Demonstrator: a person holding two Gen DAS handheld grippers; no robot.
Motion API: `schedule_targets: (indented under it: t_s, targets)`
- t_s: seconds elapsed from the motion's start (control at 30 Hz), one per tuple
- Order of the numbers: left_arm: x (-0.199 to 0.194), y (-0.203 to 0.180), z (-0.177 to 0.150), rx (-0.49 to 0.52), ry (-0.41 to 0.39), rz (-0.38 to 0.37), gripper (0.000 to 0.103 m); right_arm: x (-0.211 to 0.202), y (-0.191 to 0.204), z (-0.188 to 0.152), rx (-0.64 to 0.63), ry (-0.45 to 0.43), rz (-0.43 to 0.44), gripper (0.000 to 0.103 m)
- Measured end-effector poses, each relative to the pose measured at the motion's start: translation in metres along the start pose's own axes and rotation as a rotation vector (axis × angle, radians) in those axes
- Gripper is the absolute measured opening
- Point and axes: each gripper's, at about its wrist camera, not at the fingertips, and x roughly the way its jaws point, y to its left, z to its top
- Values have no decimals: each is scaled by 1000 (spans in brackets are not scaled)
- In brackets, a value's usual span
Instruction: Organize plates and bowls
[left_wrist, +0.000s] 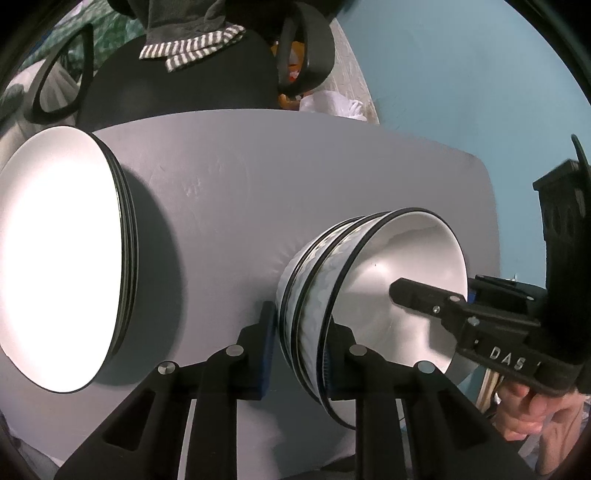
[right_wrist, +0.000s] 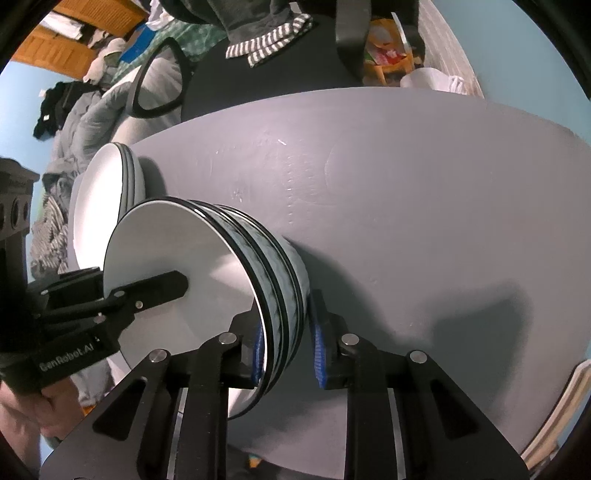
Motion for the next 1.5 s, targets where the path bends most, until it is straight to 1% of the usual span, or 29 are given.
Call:
schedule_targets:
  t_s: [0.13, 0.27, 0.43, 0.67, 0.8, 1.13, 1.23, 1.33, 1.5]
  targets:
    - [1, 3, 0, -11, 13, 5, 20, 0, -4, 1, 42, 10, 33, 22]
    - [-1, 9, -2, -30, 13, 10, 19, 1, 0, 0, 47, 17, 33, 21]
    - [1, 13, 2, -40, 3, 20, 19, 2, 10, -4, 47, 23, 41, 21]
    - [-12, 24, -4, -38, -17, 27, 19, 1, 27, -3, 33, 18, 45, 21]
    - [-22, 32, -5, -53, -30, 21, 18, -2, 35, -2, 21, 7, 42, 21]
    - [-65, 56, -7, -86, -95, 33, 18, -16, 76, 9, -35, -31, 43, 21]
    - [-80, 69, -9, -107, -113, 37, 18, -18, 90, 17, -55, -38, 45, 21]
    - [-88, 80, -10, -131, -124, 34, 18, -19, 106, 25, -79, -45, 44, 21]
    - [-99, 103, -5, -156, -142, 53, 18, -15, 132, 36, -121, -47, 46, 21]
